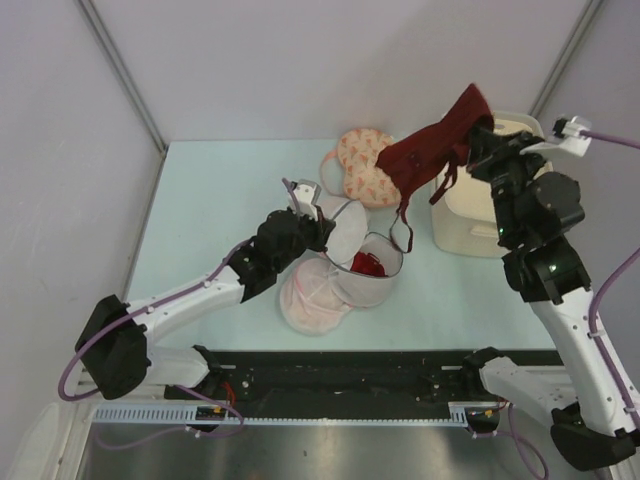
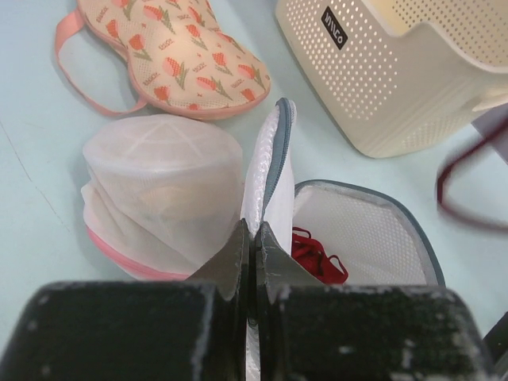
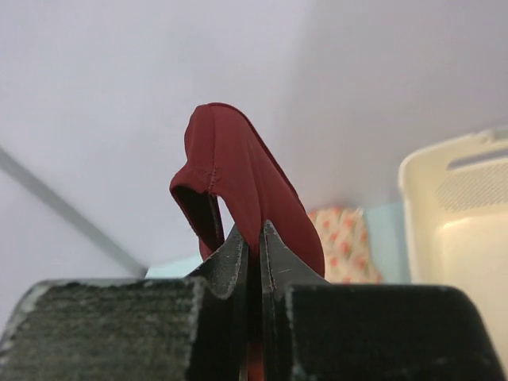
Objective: Unzip the laundry bag and remove the bra
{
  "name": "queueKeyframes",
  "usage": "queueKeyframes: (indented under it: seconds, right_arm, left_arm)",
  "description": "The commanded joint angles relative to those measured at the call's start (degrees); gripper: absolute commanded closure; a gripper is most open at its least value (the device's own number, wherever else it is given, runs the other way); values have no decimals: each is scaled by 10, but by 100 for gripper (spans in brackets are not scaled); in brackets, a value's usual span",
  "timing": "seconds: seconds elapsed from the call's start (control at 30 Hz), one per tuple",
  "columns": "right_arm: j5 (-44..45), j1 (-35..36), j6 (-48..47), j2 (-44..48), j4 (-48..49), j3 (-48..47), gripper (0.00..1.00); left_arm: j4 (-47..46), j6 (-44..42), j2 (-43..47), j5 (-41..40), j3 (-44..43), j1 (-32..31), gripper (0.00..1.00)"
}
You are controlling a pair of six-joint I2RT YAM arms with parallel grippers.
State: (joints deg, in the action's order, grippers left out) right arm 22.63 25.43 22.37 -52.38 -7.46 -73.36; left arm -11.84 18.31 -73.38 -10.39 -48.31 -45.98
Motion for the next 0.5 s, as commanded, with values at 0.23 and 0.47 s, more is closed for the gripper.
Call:
queueKeyframes:
  seconds: [0.23,0.47]
  right_arm:
    - [-36,-231,38,-98,54,-152,100]
    - [-69,-347,74,-184,46,-168,100]
  left_arm:
    - [15,9,1,9,-6,-1,100]
    - [25,16,-2,5,-2,-2,100]
